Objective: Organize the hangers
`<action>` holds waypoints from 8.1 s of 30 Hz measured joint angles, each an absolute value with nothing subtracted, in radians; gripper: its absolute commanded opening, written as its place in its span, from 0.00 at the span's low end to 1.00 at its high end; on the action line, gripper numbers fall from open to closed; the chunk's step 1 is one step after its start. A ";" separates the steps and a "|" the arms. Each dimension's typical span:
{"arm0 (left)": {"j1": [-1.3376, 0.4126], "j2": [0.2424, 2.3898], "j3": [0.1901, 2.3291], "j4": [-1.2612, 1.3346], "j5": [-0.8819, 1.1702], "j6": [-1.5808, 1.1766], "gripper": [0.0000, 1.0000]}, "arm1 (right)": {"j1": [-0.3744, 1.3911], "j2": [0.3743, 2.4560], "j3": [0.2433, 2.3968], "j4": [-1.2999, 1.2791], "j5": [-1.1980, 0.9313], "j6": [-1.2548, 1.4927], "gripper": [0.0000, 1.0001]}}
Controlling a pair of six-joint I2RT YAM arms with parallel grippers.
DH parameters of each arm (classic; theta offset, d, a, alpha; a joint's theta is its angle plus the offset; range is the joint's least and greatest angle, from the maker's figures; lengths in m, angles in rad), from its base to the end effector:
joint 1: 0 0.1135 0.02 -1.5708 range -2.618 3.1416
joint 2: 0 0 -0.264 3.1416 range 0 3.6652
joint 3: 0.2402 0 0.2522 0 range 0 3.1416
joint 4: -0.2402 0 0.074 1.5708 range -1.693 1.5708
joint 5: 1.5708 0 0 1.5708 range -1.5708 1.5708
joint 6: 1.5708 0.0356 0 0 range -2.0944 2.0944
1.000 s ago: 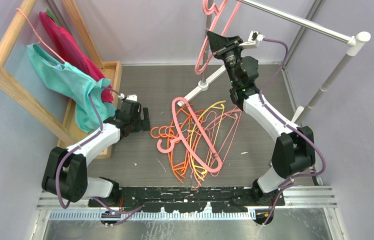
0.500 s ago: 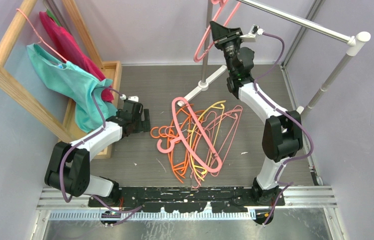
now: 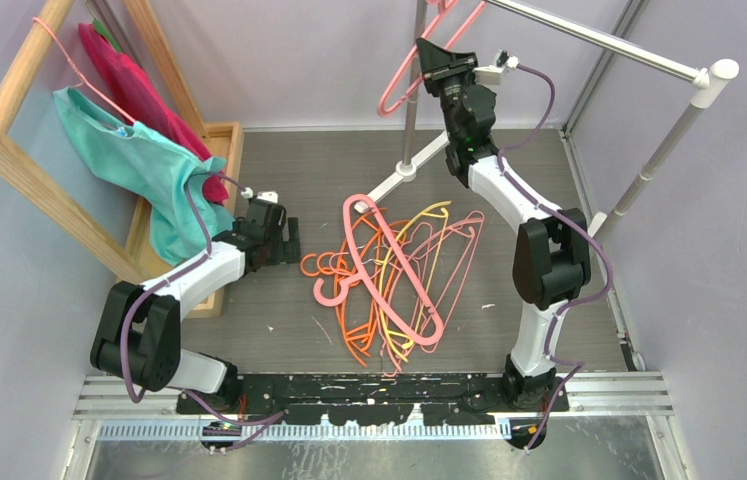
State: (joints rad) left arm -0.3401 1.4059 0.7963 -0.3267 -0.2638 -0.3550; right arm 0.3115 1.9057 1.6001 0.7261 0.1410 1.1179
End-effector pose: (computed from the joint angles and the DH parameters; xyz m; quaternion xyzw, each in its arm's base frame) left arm 0.2634 -0.0833 0.1956 -0.0480 0.9415 0.0122 0.3333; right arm 0.4376 0.1357 0.3909 0.2673 0.4759 0.5196 0.6573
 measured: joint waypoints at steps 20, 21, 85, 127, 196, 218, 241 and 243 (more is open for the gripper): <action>-0.340 1.406 0.796 -0.326 -0.251 -0.355 0.98 | 0.427 1.474 1.129 0.606 0.169 0.835 0.87; -0.340 1.407 0.796 -0.325 -0.249 -0.355 0.98 | 0.474 1.423 1.084 0.586 0.196 0.779 0.87; -0.340 1.409 0.794 -0.324 -0.239 -0.360 0.98 | 1.011 0.781 0.640 -0.310 0.390 0.523 0.07; -0.340 1.419 0.789 -0.318 -0.237 -0.360 0.98 | 0.466 1.137 0.930 0.601 0.506 0.658 0.01; -0.340 1.504 0.816 -0.305 -0.236 -0.355 0.98 | 0.692 0.939 0.732 0.010 0.306 0.528 0.72; -0.340 1.503 0.817 -0.305 -0.231 -0.356 0.98 | 0.921 1.383 0.636 -0.004 0.241 0.640 0.52; -0.340 1.486 0.815 -0.304 -0.216 -0.356 0.98 | 0.921 1.533 0.670 0.090 0.297 0.652 0.04; -0.340 1.486 0.815 -0.304 -0.216 -0.356 0.98 | 0.921 1.529 0.670 0.090 0.307 0.642 0.01</action>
State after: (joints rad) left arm -0.3401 1.4857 0.8146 -0.3038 -0.2161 -0.3557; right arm 0.9211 1.5288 0.6697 0.0898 0.3069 0.6418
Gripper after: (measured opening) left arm 0.980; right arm 0.094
